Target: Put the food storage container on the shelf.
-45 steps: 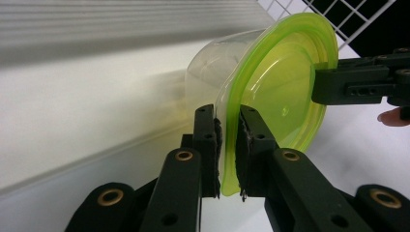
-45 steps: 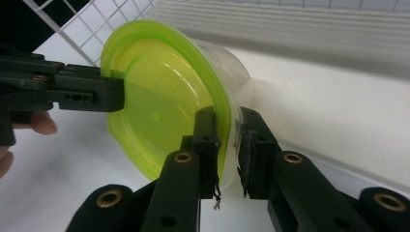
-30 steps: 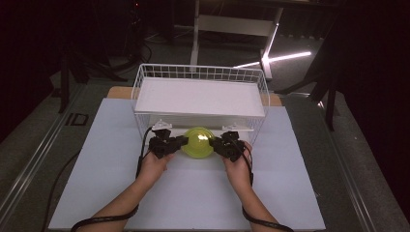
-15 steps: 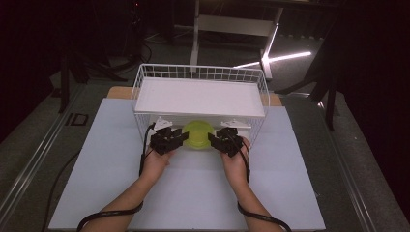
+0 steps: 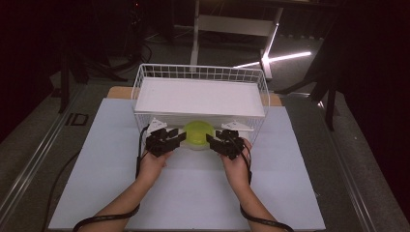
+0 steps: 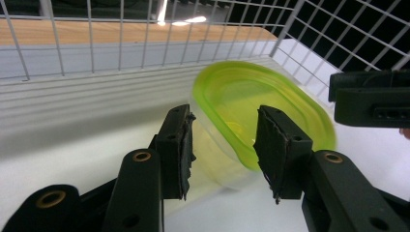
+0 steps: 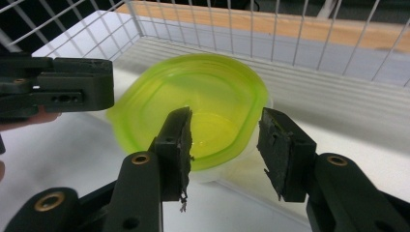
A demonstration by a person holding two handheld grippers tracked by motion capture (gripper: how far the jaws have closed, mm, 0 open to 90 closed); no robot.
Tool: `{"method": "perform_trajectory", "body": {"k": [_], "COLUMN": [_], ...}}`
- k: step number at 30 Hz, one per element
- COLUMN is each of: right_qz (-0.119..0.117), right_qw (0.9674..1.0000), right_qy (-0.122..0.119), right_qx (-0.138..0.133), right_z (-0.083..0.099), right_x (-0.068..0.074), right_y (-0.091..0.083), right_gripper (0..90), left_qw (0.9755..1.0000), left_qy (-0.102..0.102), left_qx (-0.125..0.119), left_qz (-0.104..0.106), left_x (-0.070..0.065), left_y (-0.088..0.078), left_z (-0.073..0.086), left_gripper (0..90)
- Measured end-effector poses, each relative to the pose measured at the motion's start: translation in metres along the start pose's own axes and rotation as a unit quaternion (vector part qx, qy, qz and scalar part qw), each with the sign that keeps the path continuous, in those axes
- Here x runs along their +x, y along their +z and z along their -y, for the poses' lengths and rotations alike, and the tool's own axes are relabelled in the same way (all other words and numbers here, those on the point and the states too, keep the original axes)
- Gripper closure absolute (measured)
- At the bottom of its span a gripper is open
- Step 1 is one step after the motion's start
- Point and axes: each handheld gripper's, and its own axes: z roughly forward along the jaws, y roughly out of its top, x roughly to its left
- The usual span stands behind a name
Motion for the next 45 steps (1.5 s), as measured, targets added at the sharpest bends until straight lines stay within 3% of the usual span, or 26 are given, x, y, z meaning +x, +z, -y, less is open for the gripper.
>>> {"method": "perform_trajectory", "body": {"k": [3,10,14,16,21,25,26,27,30,32,34,45], "right_qz": [-0.010,-0.029,-0.029,-0.030,-0.032,-0.029,-0.028,-0.027,-0.023,-0.020,-0.018,-0.013], "right_qw": [0.9999,0.9995,0.9995,0.9995,0.9987,0.9983,0.9981,0.9980,0.9982,0.9982,0.9984,0.9986], "right_qy": [-0.004,-0.010,-0.010,-0.009,-0.021,-0.018,-0.019,-0.014,-0.007,-0.003,-0.001,0.019], "right_qx": [-0.007,-0.010,-0.006,0.000,0.034,0.047,0.051,0.055,0.055,0.055,0.054,0.048], "right_z": [0.002,0.013,0.019,0.023,0.033,0.037,0.038,0.039,0.039,0.038,0.038,0.028], "right_x": [0.005,0.018,0.021,0.022,0.024,0.024,0.024,0.024,0.023,0.022,0.022,0.020], "right_y": [-0.009,-0.023,-0.025,-0.025,-0.016,-0.008,-0.006,0.000,0.005,0.008,0.012,0.035], "right_gripper": [56.2,58.8,63.6,69.5,89.8,90.0,90.0,90.0,90.0,90.0,89.9,89.9], "left_qw": [0.9999,0.9997,0.9993,0.9992,0.9990,0.9989,0.9986,0.9980,0.9972,0.9970,0.9964,0.9965], "left_qy": [-0.006,0.010,0.021,0.017,0.008,0.016,0.026,0.038,0.051,0.056,0.070,0.071], "left_qx": [0.005,0.005,0.008,0.006,0.009,0.016,0.019,0.028,0.040,0.035,0.031,0.025], "left_qz": [0.010,0.023,0.029,0.037,0.044,0.041,0.041,0.043,0.038,0.039,0.035,0.035], "left_x": [-0.002,-0.007,-0.011,-0.012,-0.012,-0.013,-0.014,-0.014,-0.014,-0.014,-0.015,-0.014], "left_y": [-0.009,-0.029,-0.042,-0.046,-0.052,-0.053,-0.053,-0.053,-0.051,-0.050,-0.049,-0.052], "left_z": [0.001,0.007,0.014,0.018,0.027,0.032,0.036,0.039,0.043,0.047,0.050,0.055], "left_gripper": [55.3,50.7,45.4,43.6,42.1,33.7,33.7,24.5,14.9,13.0,0.9,0.9]}}
